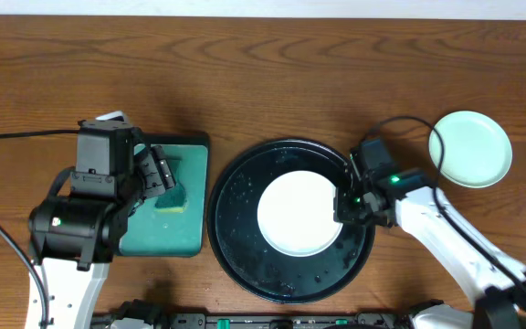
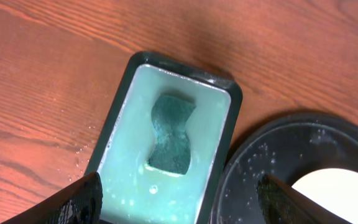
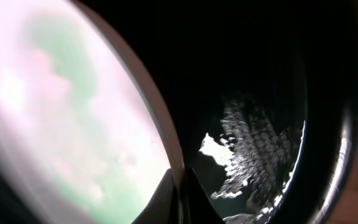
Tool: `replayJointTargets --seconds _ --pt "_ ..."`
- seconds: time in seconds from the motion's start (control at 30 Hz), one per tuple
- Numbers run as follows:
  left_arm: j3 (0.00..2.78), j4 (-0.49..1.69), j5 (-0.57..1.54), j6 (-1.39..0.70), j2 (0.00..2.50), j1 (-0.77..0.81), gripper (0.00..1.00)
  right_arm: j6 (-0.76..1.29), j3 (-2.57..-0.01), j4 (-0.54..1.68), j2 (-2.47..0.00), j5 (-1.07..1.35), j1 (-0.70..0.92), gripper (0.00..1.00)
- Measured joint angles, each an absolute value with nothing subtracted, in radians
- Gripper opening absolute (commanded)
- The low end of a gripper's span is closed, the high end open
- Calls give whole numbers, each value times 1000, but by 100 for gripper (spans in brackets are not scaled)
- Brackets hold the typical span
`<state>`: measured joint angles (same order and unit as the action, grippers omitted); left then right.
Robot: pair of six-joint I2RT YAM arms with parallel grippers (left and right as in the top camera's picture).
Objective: Clean dirty plates on tray and stack at the side
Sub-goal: 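Lift the white plate with the right gripper and tilt it up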
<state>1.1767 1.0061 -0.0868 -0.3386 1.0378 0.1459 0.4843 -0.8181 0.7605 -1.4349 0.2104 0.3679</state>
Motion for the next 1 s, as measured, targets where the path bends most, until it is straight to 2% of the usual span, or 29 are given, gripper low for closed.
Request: replayJointTargets --seconds 0.27,0.47,0.7,0.8,1.0 --pt "1177 1007 -70 -339 1109 146 80 521 -990 994 -1304 269 321 1" --pt "1177 1007 -64 -339 1124 146 81 450 -1013 1020 -1282 482 256 1" --pt "1177 1007 -53 -339 1124 146 81 339 -1013 844 -1282 559 250 1" --pt "1177 1006 -50 -339 1124 146 81 287 -1013 686 -1283 481 250 1" --pt "1177 1007 -50 -339 1124 146 80 207 -1015 584 -1282 324 253 1"
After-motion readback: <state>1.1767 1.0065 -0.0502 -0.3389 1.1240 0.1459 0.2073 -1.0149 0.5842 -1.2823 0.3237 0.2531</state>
